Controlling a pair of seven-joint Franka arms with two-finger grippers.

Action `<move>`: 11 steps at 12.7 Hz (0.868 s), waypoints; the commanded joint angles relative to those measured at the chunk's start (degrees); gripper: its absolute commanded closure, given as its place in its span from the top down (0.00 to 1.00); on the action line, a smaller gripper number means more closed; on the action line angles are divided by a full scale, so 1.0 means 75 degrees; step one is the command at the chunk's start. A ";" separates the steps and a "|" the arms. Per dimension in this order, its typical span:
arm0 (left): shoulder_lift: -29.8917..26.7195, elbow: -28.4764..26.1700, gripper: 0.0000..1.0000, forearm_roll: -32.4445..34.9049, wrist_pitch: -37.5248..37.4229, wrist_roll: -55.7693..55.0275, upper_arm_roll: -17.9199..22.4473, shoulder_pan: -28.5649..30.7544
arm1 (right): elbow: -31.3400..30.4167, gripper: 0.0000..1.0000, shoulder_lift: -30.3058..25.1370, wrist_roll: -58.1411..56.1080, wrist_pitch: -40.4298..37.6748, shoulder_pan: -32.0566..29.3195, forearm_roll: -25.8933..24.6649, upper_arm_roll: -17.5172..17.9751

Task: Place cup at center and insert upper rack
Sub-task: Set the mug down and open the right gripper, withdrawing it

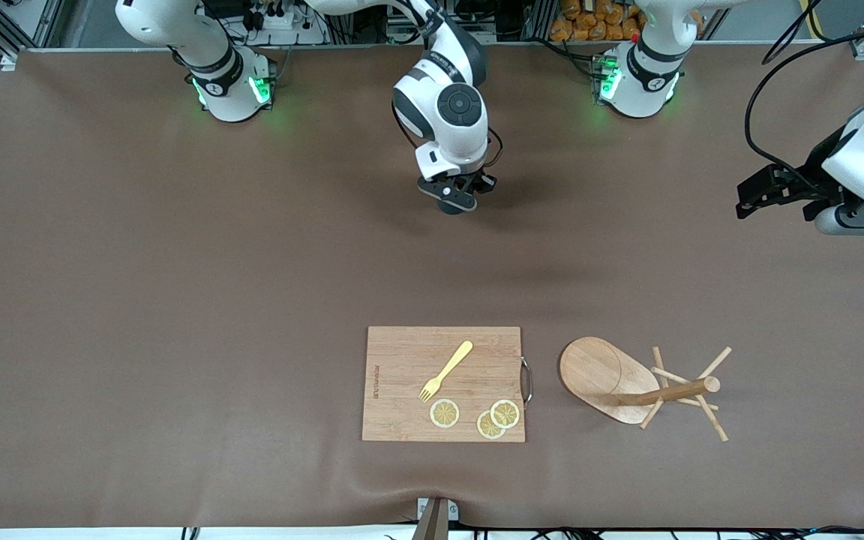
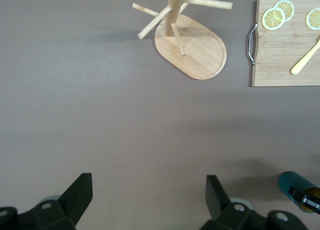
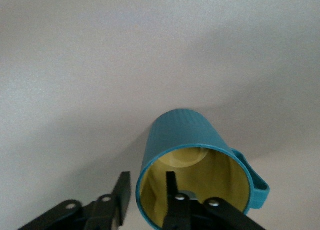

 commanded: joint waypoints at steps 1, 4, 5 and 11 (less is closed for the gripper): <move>-0.0066 0.0046 1.00 -0.0069 -0.0038 0.0048 -0.0010 0.0008 | 0.0085 1.00 -0.0016 -0.0039 0.0030 -0.0018 0.0148 -0.0021; -0.0101 0.0081 1.00 -0.0069 -0.0050 -0.0057 -0.0033 -0.0016 | 0.0213 1.00 -0.0191 -0.0121 -0.0099 -0.0205 0.0078 -0.0091; -0.0113 0.0081 1.00 -0.0069 -0.0062 -0.0069 -0.0033 -0.0016 | 0.0237 1.00 -0.0378 -0.0156 -0.0250 -0.0334 0.0031 -0.0091; -0.0183 0.0105 1.00 -0.0093 -0.0085 -0.0465 -0.0442 0.0008 | 0.0249 1.00 -0.1842 -0.2589 -0.2053 -0.2254 -0.0005 -0.0476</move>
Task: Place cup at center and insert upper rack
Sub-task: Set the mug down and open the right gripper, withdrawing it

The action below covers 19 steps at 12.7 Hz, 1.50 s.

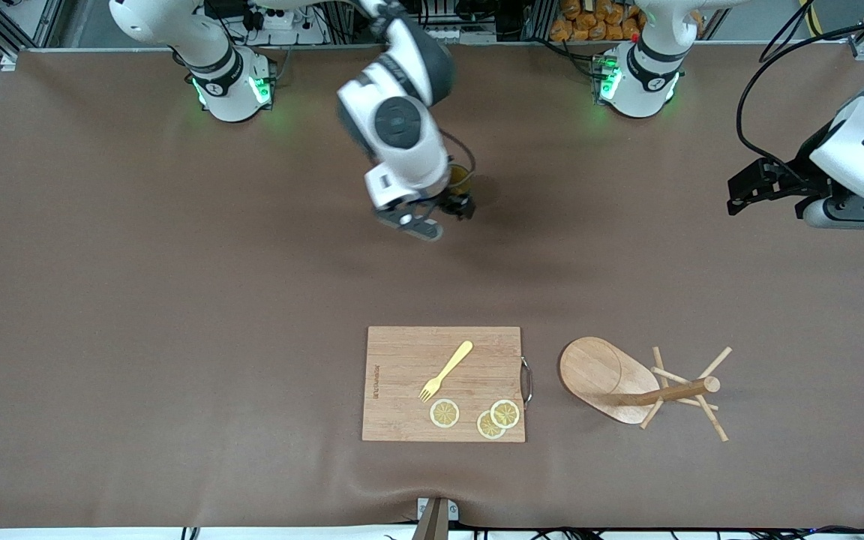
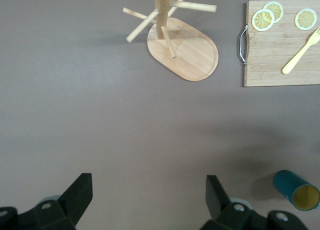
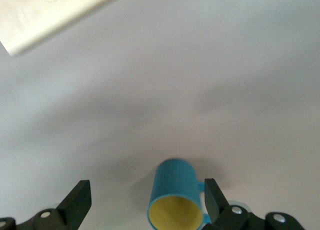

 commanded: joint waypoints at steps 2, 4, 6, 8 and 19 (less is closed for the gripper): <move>-0.0156 0.0039 1.00 -0.0093 -0.0085 -0.0765 -0.0390 0.0025 | -0.0187 1.00 -0.1039 -0.2313 -0.1369 -0.1011 -0.0007 -0.1000; -0.0144 0.0039 1.00 -0.0081 -0.0085 -0.1221 -0.0636 0.0025 | -0.0164 1.00 -0.1286 -0.3838 -0.1921 -0.1013 -0.0414 -0.2101; -0.0144 0.0039 1.00 -0.0058 -0.0085 -0.1713 -0.0894 0.0013 | 0.0082 1.00 -0.1543 -0.4836 -0.2284 -0.1048 -0.1141 -0.2596; -0.0121 0.0027 1.00 -0.0046 -0.0085 -0.2392 -0.1257 0.0013 | 0.0258 1.00 -0.1754 -0.5331 -0.2858 -0.1024 -0.1238 -0.3100; 0.0301 0.0027 1.00 0.0434 -0.0050 -0.5755 -0.2876 -0.0851 | 0.0833 1.00 -0.2717 -0.7102 -0.4407 -0.1095 -0.2222 -0.4109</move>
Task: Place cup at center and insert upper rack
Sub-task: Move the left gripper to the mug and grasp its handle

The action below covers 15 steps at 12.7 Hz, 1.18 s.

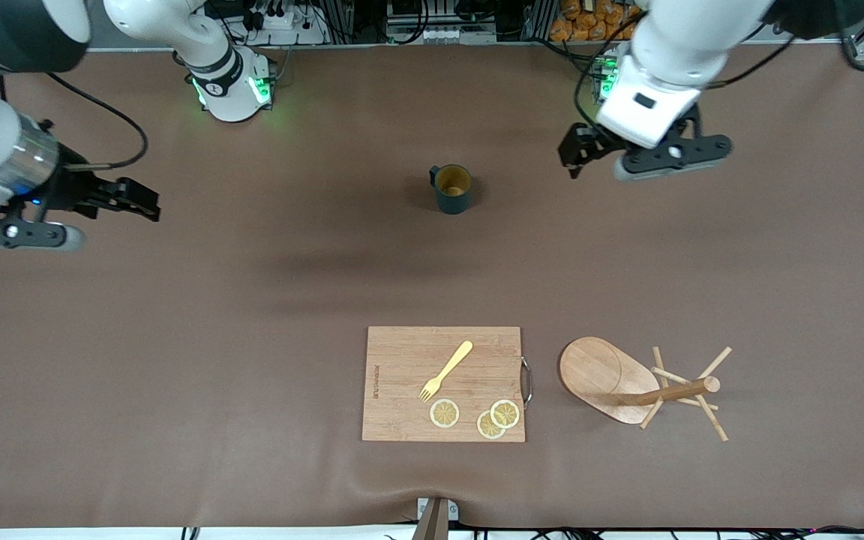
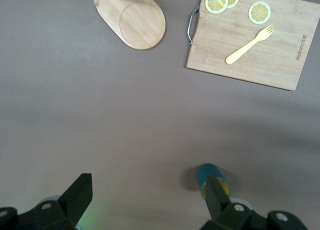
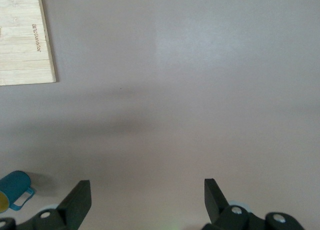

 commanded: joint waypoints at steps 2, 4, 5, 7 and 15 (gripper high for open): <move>0.0360 0.0076 1.00 0.0482 -0.0032 -0.1398 -0.0033 -0.1027 | -0.0042 1.00 -0.0264 -0.0305 -0.0288 0.0066 -0.0149 -0.0297; 0.0641 0.0088 1.00 0.0787 -0.0032 -0.2299 -0.0033 -0.1695 | -0.0054 1.00 -0.0288 -0.0398 -0.0323 0.0066 -0.0149 -0.0438; 0.0782 0.0088 1.00 0.0962 -0.0032 -0.2745 -0.0033 -0.2024 | -0.0054 1.00 -0.0288 -0.0480 -0.0358 0.0066 -0.0149 -0.0578; 0.1133 0.0100 1.00 0.1244 -0.0032 -0.3601 -0.0033 -0.2633 | -0.0252 1.00 -0.0451 -0.0807 -0.0347 0.0054 -0.0149 -0.0755; 0.3336 0.0662 1.00 0.3083 0.0003 -0.8052 0.0049 -0.5481 | -0.0955 1.00 -0.1271 -0.0926 -0.0148 0.0054 -0.0910 -0.0790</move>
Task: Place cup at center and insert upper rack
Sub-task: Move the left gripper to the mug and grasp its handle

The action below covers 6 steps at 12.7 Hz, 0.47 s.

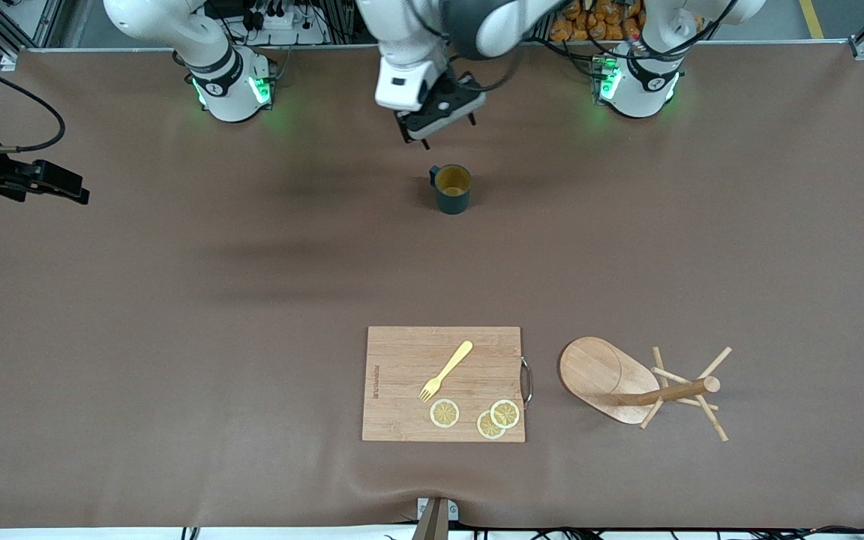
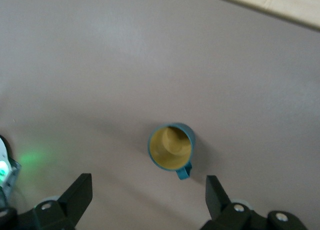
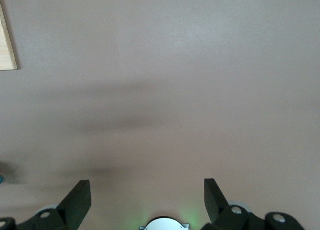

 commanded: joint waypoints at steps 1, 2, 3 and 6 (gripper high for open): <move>0.0725 0.0419 1.00 0.0467 -0.0108 -0.1620 0.0089 -0.0745 | -0.0516 1.00 -0.0708 -0.0004 0.0144 0.0070 -0.0316 0.0107; 0.0878 0.0419 1.00 0.0503 -0.0108 -0.2173 0.0101 -0.0933 | -0.0691 1.00 -0.0883 -0.0004 0.0179 0.0070 -0.0397 0.0107; 0.1053 0.0419 1.00 0.0805 -0.0108 -0.2608 0.0101 -0.1190 | -0.0855 1.00 -0.1059 -0.0004 0.0307 0.0070 -0.0479 0.0130; 0.1896 0.0466 1.00 0.2293 -0.0120 -0.4411 0.0310 -0.2174 | -0.0833 1.00 -0.1073 0.0031 0.0296 0.0129 -0.0527 0.0340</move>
